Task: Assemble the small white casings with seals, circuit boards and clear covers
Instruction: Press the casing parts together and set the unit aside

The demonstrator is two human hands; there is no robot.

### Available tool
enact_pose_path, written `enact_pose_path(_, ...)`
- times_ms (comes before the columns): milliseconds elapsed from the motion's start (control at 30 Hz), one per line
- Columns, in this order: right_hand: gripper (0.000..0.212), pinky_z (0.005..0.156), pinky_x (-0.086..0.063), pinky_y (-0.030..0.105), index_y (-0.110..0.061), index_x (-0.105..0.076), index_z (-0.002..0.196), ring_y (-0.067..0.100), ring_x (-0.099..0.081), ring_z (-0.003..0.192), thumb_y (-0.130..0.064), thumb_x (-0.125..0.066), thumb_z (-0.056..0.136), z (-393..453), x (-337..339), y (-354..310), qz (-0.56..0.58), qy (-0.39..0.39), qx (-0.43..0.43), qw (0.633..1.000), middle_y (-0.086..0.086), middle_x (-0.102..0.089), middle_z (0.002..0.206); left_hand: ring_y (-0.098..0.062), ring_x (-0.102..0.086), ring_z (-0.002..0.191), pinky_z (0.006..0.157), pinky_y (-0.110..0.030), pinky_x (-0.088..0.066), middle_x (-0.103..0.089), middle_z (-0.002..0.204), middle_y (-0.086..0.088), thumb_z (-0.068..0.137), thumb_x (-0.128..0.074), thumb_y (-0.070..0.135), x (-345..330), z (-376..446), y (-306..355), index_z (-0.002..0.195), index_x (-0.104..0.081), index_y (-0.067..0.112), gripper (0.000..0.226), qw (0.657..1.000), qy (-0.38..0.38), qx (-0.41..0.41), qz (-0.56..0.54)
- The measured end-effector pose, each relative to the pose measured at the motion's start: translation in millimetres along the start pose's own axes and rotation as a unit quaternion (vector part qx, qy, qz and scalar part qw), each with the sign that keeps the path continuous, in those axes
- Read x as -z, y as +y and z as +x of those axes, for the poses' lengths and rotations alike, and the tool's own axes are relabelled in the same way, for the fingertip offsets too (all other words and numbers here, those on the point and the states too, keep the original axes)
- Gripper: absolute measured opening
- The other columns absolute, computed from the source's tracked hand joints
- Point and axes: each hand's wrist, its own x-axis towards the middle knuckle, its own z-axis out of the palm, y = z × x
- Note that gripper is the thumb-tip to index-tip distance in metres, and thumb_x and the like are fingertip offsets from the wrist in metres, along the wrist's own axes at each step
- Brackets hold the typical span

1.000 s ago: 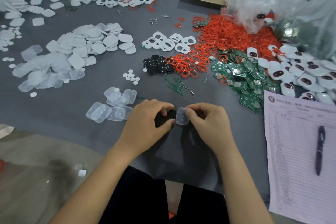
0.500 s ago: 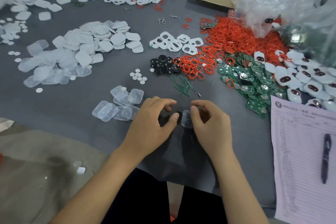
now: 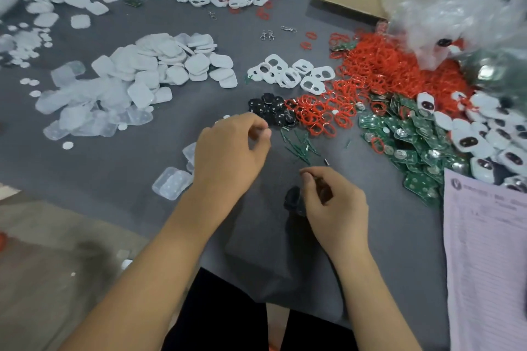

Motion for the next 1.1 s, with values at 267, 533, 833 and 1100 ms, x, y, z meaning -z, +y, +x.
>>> enact_pose_path(267, 0.012, 0.062, -0.051, 0.032, -0.035, -0.074, 0.094, 0.007, -0.060, 0.064, -0.024, -0.068, 0.096, 0.9, 0.1, 3.2, 0.010, -0.014, -0.021, 1.000, -0.016, -0.069, 0.076, -0.004, -0.072, 0.064, 0.052, -0.016, -0.049, -0.076, 0.089, 0.016, 0.105, -0.057, 0.026, 5.4, 21.7, -3.4, 0.103, -0.072, 0.028, 0.016, 0.947, -0.203, 0.083, -0.233)
enact_pose_path(533, 0.013, 0.060, -0.052, 0.033, -0.031, -0.076, 0.094, 0.007, -0.056, 0.059, -0.020, -0.071, 0.095, 1.7, 0.3, 3.2, 0.009, -0.011, -0.021, 1.000, -0.017, -0.070, 0.076, 0.004, -0.064, 0.063, 0.059, -0.008, -0.044, -0.074, 0.079, 0.014, 0.101, -0.063, 0.029, -6.0, 34.2, -7.0, 0.096, -0.073, 0.027, 0.011, 0.965, -0.156, 0.075, -0.198)
enact_pose_path(833, 0.014, 0.059, -0.048, 0.027, -0.036, -0.074, 0.091, 0.006, -0.060, 0.062, -0.023, -0.072, 0.094, 1.0, -0.3, 1.9, 0.005, -0.001, -0.026, 1.000, -0.020, -0.069, 0.076, -0.025, -0.054, 0.113, 0.088, -0.043, -0.052, -0.061, 0.115, -0.003, 0.099, -0.066, 0.029, -24.4, 35.3, -22.4, 0.132, -0.066, 0.019, 0.034, 0.995, -0.063, 0.020, 0.070)
enact_pose_path(1100, 0.014, 0.062, -0.051, 0.028, -0.038, -0.072, 0.093, 0.007, -0.063, 0.067, -0.024, -0.071, 0.095, 0.2, 0.0, 2.1, 0.007, 0.000, -0.022, 1.000, -0.022, -0.070, 0.082, -0.025, -0.050, 0.108, 0.082, -0.034, -0.041, -0.059, 0.104, -0.002, 0.099, -0.067, 0.028, -21.5, 32.9, -21.2, 0.122, -0.075, 0.021, 0.025, 0.992, -0.029, 0.000, 0.120)
